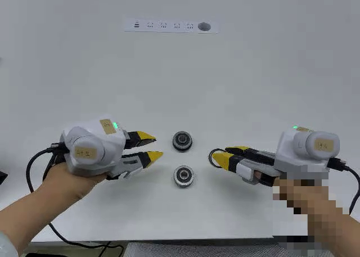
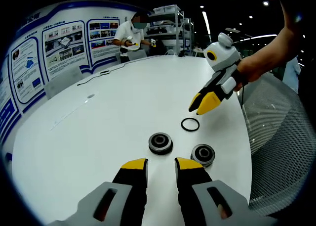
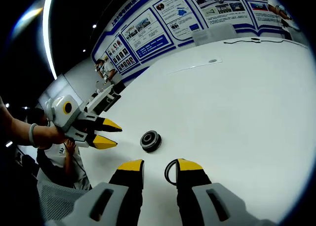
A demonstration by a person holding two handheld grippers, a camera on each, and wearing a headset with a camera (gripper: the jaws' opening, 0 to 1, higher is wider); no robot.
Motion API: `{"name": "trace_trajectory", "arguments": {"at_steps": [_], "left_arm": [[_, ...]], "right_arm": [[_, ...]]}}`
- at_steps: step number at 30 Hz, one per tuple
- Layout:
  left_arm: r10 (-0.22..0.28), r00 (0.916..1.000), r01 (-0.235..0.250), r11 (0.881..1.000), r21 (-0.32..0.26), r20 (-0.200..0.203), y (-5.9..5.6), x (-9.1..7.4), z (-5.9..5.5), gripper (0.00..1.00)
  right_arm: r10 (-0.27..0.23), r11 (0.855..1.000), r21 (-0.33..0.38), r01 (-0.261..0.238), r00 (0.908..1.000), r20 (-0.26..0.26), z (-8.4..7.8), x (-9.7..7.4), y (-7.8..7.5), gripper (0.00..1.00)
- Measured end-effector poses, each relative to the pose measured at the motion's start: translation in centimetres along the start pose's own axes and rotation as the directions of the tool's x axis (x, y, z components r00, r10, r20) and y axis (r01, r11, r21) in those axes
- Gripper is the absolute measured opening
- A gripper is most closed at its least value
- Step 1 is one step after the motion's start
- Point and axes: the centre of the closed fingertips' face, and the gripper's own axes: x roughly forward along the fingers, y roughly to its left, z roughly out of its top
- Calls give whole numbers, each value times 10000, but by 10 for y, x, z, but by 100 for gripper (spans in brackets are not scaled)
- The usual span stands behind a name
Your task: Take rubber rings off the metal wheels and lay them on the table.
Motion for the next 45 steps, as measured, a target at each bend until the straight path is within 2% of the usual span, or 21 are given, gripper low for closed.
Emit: {"name": "trace_trajectory", "arguments": {"at_steps": [4,6,16,29,45], "left_arm": [[-95,9998,97,9998,153,-168,2,9,1,24],[-126,9997,131,9996,269,-194,1,13,3,21],[-205,9993,222,9983,540,-317,5,28,13,21],[-460,9961,511,9965,663,-755,3,50,11,18],[-624,9910,716,9946,750,-1187,2,63,7,15]], "right_arm": [[56,10000,-64,-57,10000,-52,-1,1,2,27],[66,10000,-66,-67,10000,-61,-1,1,2,27],[120,9999,-74,-120,9999,-79,-2,3,4,26],[249,9997,-43,-250,9997,-61,-1,9,8,25],[274,9996,55,-274,9996,4,2,13,7,24]]}}
